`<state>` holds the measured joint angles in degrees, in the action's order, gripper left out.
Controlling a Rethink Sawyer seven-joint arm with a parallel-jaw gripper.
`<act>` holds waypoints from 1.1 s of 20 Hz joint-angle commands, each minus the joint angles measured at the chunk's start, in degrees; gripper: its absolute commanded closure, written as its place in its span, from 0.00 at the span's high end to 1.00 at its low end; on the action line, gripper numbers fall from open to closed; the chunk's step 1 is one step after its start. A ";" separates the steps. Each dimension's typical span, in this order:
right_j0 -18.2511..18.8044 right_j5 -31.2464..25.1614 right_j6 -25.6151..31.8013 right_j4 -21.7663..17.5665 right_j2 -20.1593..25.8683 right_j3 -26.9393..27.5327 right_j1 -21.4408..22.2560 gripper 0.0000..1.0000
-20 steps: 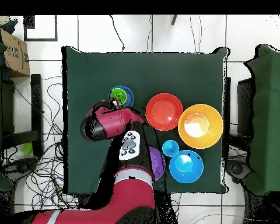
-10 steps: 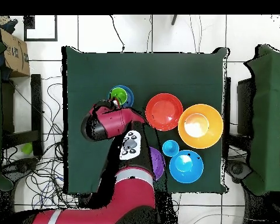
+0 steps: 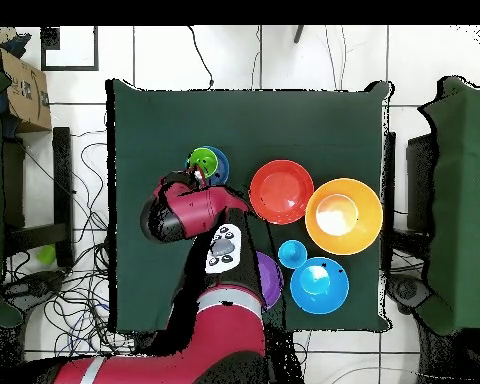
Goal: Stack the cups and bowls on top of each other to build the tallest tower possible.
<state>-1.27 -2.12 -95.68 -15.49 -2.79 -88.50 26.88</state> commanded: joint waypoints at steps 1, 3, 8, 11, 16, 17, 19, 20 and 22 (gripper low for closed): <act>-1.04 -1.36 -9.14 1.48 2.72 -2.20 -2.80 0.00; -1.08 -1.14 -9.36 1.59 2.56 -2.34 -3.17 0.00; -1.08 -2.28 -9.55 2.07 2.90 -3.35 -2.76 0.00; -1.21 -2.35 -9.55 2.39 2.82 -3.42 -3.26 0.00; -1.48 -3.74 -9.28 3.17 2.57 -4.03 -2.95 0.00; -1.29 -3.51 -9.18 3.17 2.84 -4.20 -2.90 0.00; -1.37 -4.24 -9.00 3.41 2.71 -4.43 -2.66 0.00; -1.31 -4.52 -8.80 3.37 2.63 -4.59 -2.56 0.00; -0.80 -4.46 -8.43 3.18 3.03 -5.05 -2.53 0.00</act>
<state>-1.72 -2.10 -95.68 -13.36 -3.28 -88.90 26.74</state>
